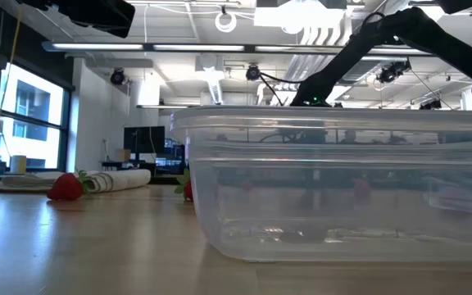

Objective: Pick and placing Produce into tupperware
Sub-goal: Put the black cherry into the transparent bin

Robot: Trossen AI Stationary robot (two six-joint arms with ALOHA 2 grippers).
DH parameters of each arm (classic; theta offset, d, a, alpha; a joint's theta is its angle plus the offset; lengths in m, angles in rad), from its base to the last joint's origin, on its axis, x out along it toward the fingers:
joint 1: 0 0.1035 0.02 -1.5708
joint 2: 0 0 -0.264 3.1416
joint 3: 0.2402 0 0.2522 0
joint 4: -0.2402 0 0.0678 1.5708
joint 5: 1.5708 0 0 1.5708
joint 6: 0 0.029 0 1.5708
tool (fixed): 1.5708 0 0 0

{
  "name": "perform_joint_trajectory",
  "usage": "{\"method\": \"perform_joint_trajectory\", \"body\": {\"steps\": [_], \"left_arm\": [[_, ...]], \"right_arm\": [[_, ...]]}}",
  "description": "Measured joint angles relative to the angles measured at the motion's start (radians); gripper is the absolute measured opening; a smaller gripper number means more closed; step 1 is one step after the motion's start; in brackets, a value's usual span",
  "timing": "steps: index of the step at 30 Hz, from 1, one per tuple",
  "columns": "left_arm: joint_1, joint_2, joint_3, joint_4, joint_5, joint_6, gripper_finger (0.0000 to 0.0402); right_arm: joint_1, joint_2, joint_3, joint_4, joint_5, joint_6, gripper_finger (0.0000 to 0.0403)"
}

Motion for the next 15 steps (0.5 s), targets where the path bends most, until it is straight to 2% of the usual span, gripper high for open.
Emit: {"method": "perform_joint_trajectory", "body": {"steps": [6,15], "left_arm": [[0.0,0.0,0.0,0.0,0.0,0.0,0.0001],[0.0,0.0,0.0,0.0,-0.011,0.002,0.0001]], "right_arm": [[0.0,0.0,0.001,-0.005,-0.002,0.001,0.0107],[0.0,-0.002,0.001,-0.008,-0.006,-0.007,0.0104]]}}
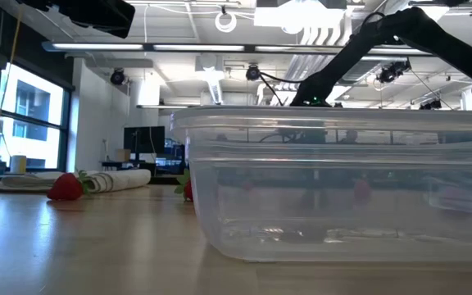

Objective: Pick and placing Produce into tupperware
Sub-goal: Put the black cherry into the transparent bin

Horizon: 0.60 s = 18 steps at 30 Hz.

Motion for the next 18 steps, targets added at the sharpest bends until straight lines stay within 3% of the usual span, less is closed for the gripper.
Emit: {"method": "perform_joint_trajectory", "body": {"steps": [9,18], "left_arm": [[0.0,0.0,0.0,0.0,0.0,0.002,0.0001],[0.0,0.0,0.0,0.0,0.0,0.002,0.0001]], "right_arm": [[0.029,-0.078,0.0,-0.017,-0.02,-0.029,0.0104],[0.112,-0.257,0.035,-0.074,-0.034,-0.075,0.0103]]}}
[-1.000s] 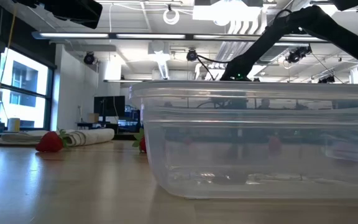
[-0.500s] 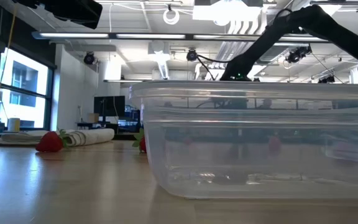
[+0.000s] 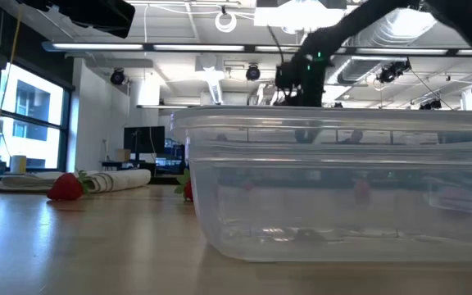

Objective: Pick and placing Produce into tupperware
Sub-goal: Put the black cherry into the transparent bin

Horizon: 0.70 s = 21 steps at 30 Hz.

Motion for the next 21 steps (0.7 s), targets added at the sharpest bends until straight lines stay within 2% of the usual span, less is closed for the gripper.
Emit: {"method": "perform_joint_trajectory", "body": {"steps": [6,13,18,21], "left_arm": [[0.0,0.0,0.0,0.0,0.0,0.0,0.0001],[0.0,0.0,0.0,0.0,0.0,0.0,0.0001],[0.0,0.0,0.0,0.0,0.0,0.0,0.0001],[0.0,0.0,0.0,0.0,0.0,0.0,0.0001]], "right_arm": [[0.113,-0.164,0.035,-0.022,-0.03,-0.043,0.0103],[0.283,-0.349,0.072,-0.026,-0.124,-0.064,0.0103],[0.454,-0.443,0.113,0.013,-0.205,-0.099,0.0103],[0.586,-0.465,0.152,0.029,-0.214,-0.146,0.0103]]}}
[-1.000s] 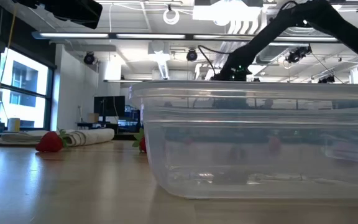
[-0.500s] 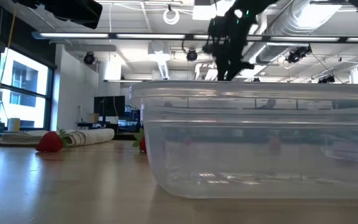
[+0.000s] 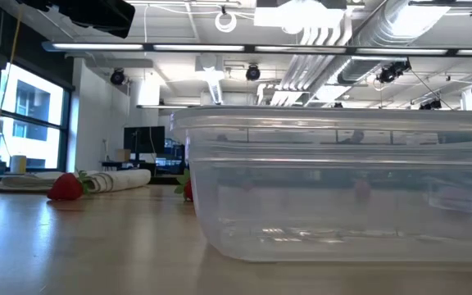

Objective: Pick and placing Produce into tupperware
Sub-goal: Put the black cherry into the transparent bin

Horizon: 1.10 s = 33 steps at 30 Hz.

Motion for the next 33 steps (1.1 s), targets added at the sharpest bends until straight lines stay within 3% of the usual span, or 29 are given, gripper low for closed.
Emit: {"method": "perform_joint_trajectory", "body": {"steps": [6,13,22,26,33], "left_arm": [[0.0,0.0,0.0,0.0,0.0,0.0,0.0001],[0.0,0.0,0.0,0.0,0.0,0.0,0.0001],[0.0,0.0,0.0,0.0,0.0,0.0,0.0001],[0.0,0.0,0.0,0.0,0.0,0.0,0.0001],[0.0,0.0,0.0,0.0,0.0,0.0,0.0001]], "right_arm": [[0.253,0.028,0.035,-0.028,0.057,-0.108,0.0103],[0.435,0.202,0.035,-0.134,0.143,-0.23,0.0103],[0.508,0.497,0.033,-0.158,0.136,-0.243,0.0103],[0.525,0.588,0.033,-0.021,0.08,-0.162,0.0103],[0.534,0.681,0.033,-0.004,0.124,0.052,0.0103]]}}
